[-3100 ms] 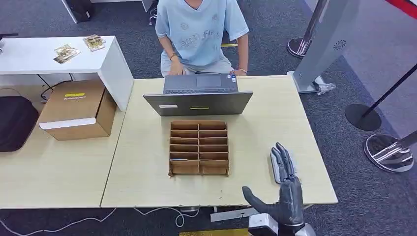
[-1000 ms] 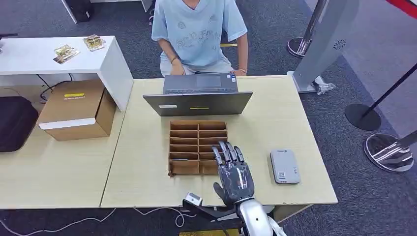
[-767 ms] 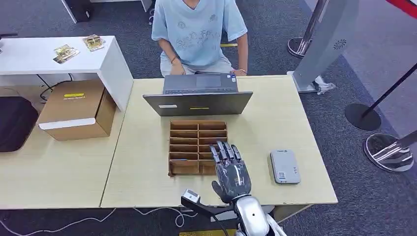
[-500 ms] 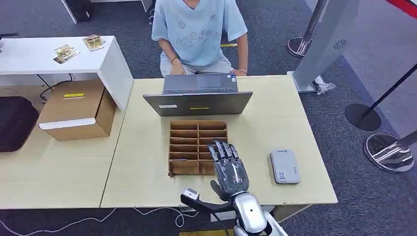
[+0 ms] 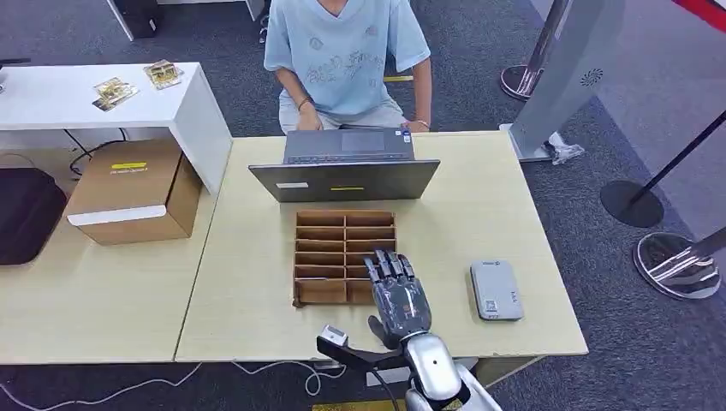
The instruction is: Pass the card to the sensor for recognition and then transmit it.
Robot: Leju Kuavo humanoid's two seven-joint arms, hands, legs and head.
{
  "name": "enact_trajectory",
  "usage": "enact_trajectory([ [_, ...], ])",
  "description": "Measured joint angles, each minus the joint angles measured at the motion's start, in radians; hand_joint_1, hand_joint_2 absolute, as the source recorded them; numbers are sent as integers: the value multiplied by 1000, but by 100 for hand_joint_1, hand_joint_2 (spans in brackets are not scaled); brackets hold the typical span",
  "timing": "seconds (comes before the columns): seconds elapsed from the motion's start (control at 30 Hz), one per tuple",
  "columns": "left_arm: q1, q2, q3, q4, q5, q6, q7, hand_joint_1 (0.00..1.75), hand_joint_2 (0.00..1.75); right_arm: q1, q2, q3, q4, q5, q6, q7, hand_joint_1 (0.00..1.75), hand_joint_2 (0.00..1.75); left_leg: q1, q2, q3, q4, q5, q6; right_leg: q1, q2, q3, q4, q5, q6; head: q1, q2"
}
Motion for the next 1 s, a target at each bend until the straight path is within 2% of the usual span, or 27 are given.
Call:
enact_trajectory([
  [0.4, -1, -3, 0, 0, -3, 12, 0, 0, 175, -40, 8, -6, 42, 28, -1, -12, 0, 175, 0, 0, 0, 0, 0, 0, 0, 0, 0, 0, 0, 0, 0, 0],
  [0.47, -1, -6, 0, 0, -2, 20, 0, 0, 175, -47, 9, -6, 48, 32, -2, -15, 5, 175, 0, 0, 0, 0, 0, 0, 0, 0, 0, 0, 0, 0, 0, 0],
  [0.53, -2, -9, 0, 0, -2, 23, 0, 0, 175, -55, 9, -6, 54, 32, -4, -17, 17, 175, 0, 0, 0, 0, 0, 0, 0, 0, 0, 0, 0, 0, 0, 0],
  [0.57, -2, -10, 1, 0, -2, 24, 0, 0, 175, -58, 10, -6, 57, 32, -5, -18, 17, 175, 0, 0, 0, 0, 0, 0, 0, 0, 0, 0, 0, 0, 0, 0],
  [0.6, -3, -11, 1, 0, -2, 24, 0, 0, 175, -60, 10, -6, 59, 32, -5, -19, 47, 175, 0, 0, 0, 0, 0, 0, 0, 0, 0, 0, 0, 0, 0, 0],
  [0.63, -3, -11, 1, 0, -2, 24, 0, 0, 175, -62, 11, -6, 62, 32, -7, -20, 61, 175, 0, 0, 0, 0, 0, 0, 0, 0, 0, 0, 0, 0, 0, 0],
  [0.67, -4, -12, 1, 0, -2, 24, 0, 0, 175, -63, 12, -6, 65, 32, -8, -20, 65, 175, 0, 0, 0, 0, 0, 0, 0, 0, 0, 0, 0, 0, 0, 0],
  [0.7, -5, -12, 1, 0, -2, 24, 0, 0, 175, -65, 13, -6, 67, 32, -8, -21, 84, 175, 0, 0, 0, 0, 0, 0, 0, 0, 0, 0, 0, 0, 0, 0],
  [0.73, -5, -13, 1, 0, -1, 24, 0, 0, 175, -66, 14, -6, 69, 32, -8, -21, 72, 175, 0, 0, 0, 0, 0, 0, 0, 0, 0, 0, 0, 0, 0, 0],
  [0.77, -6, -13, 2, 0, -1, 24, 0, 0, 175, -68, 14, -7, 71, 32, -10, -22, 72, 175, 0, 0, 0, 0, 0, 0, 0, 0, 0, 0, 0, 0, 0, 0],
  [0.83, -6, -13, 2, 0, 0, 21, 0, 0, 175, -69, 15, -6, 75, 32, -14, -23, 21, 175, 0, 0, 0, 0, 0, 0, 0, 0, 0, 0, 0, 0, 0, 0],
  [0.87, -6, -13, 2, 0, 0, 16, 0, 0, 175, -69, 16, -6, 76, 32, -16, -23, 21, 175, 0, 0, 0, 0, 0, 0, 0, 0, 0, 0, 0, 0, 0, 0],
  [0.9, -6, -13, 2, 0, 0, 11, 0, 0, 175, -70, 17, -7, 78, 32, -19, -23, 2, 175, 0, 0, 0, 0, 0, 0, 0, 0, 0, 0, 0, 0, 0, 0],
  [1.0, -6, -11, 3, 0, 1, 8, 0, 0, 175, -73, 19, -7, 82, 33, -21, -23, 0, 175, 0, 0, 0, 0, 0, 0, 0, 0, 0, 0, 0, 0, 0, 0],
])
